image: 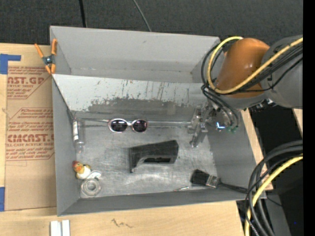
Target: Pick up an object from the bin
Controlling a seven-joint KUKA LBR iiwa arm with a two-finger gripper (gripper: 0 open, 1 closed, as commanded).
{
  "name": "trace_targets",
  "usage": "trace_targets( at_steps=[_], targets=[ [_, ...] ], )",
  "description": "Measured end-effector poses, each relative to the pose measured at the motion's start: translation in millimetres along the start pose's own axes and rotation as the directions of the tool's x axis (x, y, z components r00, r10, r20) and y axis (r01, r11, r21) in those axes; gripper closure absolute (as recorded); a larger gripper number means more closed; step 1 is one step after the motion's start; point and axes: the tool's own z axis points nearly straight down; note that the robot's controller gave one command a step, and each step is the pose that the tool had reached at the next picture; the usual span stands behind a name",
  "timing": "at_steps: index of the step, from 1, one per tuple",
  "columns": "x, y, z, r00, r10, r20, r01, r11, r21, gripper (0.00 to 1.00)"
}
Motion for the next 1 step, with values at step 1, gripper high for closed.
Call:
trace_targets(
  at_steps=[1],
  targets=[
    [7.0,28.4,6.3,1.0,0.014,0.0,-0.014,1.0,-0.001,1.0]
  ],
)
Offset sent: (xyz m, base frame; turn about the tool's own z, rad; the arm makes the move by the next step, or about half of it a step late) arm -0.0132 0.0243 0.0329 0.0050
